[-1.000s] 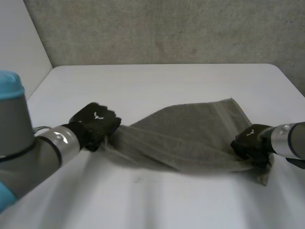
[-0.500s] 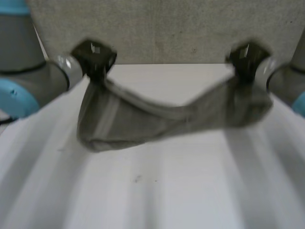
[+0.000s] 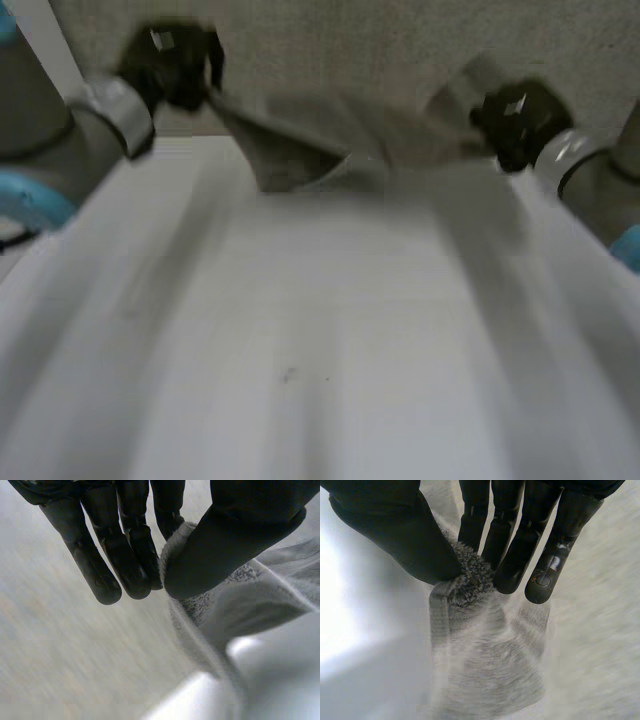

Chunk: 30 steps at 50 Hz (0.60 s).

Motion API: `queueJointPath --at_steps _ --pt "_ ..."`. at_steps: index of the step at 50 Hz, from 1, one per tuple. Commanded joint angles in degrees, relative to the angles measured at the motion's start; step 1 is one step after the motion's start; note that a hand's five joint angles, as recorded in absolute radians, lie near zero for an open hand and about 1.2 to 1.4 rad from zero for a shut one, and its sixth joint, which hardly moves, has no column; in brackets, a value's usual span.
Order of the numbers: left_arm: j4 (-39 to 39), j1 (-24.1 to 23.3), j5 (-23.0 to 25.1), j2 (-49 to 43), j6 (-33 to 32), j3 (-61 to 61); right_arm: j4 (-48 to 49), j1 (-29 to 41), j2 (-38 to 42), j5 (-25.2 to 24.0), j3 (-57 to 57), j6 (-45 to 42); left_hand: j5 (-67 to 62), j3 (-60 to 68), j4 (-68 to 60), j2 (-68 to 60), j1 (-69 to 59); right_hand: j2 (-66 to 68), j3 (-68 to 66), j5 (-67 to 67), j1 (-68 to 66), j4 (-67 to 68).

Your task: Fold the towel.

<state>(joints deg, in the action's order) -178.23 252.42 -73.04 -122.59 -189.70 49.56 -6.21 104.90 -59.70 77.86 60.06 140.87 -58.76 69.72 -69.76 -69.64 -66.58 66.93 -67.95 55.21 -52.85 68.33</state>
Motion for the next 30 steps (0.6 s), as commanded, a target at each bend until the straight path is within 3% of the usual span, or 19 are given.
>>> queueJointPath --at_steps 1,9,14,22,30 --pt "-2.3 0.4 4.6 -0.5 -1.0 18.4 -3.1 0.0 6.7 0.4 5.2 -1.6 -11.2 10.3 -10.2 -10.4 -13.4 13.1 -12.0 14.8 -27.2 11.7" --pt "-0.9 2.2 4.8 2.1 -6.6 30.2 -13.5 -0.7 6.3 1.0 7.9 -5.2 -11.2 10.3 -10.2 -10.4 -13.4 13.1 -12.0 14.8 -27.2 11.7" --pt "9.4 5.9 4.4 13.2 -15.7 37.2 -22.5 -1.2 -3.2 0.6 11.7 -6.0 -11.2 10.3 -10.2 -10.4 -13.4 13.1 -12.0 14.8 -27.2 11.7" --pt "23.2 12.3 4.5 24.0 -22.3 40.6 -32.8 -5.8 -8.8 -0.1 17.7 -13.1 -11.2 10.3 -10.2 -10.4 -13.4 13.1 -12.0 14.8 -27.2 11.7" --pt "25.1 13.4 4.8 26.4 -23.9 42.5 -33.1 -5.7 -9.5 0.2 20.9 -15.4 -11.2 10.3 -10.2 -10.4 -13.4 13.1 -12.0 14.8 -27.2 11.7"
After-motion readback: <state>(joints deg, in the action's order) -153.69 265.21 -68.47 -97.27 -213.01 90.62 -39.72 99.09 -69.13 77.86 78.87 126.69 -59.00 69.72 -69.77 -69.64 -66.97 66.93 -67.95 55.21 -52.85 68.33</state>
